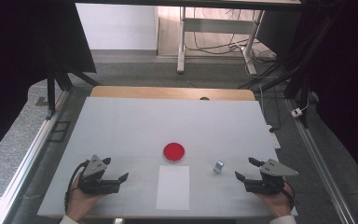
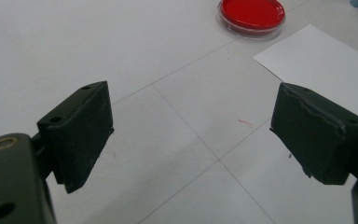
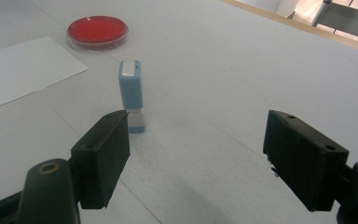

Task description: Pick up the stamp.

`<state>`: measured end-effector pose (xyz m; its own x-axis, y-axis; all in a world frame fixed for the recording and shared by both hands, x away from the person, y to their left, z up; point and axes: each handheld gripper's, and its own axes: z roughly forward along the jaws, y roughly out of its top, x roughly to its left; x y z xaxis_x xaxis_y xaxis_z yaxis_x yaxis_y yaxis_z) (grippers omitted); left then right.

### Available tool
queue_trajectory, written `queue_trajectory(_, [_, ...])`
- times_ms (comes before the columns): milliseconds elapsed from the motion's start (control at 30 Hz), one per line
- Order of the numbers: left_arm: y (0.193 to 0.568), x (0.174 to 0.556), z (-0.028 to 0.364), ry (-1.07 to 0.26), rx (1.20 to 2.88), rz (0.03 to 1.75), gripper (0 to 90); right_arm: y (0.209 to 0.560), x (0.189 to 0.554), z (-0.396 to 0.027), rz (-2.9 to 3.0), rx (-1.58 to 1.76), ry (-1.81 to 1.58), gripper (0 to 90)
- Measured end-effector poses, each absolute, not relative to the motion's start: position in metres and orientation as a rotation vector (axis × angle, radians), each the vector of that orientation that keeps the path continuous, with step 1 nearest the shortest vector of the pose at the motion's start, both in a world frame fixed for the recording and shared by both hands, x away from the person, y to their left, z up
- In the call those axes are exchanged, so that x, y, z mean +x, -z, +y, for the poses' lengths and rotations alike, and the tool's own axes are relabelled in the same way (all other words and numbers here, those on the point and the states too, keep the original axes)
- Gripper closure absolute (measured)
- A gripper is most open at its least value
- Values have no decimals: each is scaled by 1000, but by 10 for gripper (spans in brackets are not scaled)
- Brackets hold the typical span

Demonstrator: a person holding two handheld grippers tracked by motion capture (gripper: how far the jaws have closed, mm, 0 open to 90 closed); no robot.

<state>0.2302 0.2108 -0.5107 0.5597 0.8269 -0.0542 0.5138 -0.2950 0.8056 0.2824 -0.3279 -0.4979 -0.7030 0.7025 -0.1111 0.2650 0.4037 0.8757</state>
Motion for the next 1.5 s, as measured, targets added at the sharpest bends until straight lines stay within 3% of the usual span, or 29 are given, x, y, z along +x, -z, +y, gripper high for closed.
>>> queue_trajectory(433, [506, 228, 219, -528, 1929, 1056, 163, 504, 284, -327, 2227, 842, -1225, 233])
queue_trajectory(1500, [508, 231, 217, -512, 1932, 1073, 128, 487, 283, -316, 2219, 810, -1265, 239])
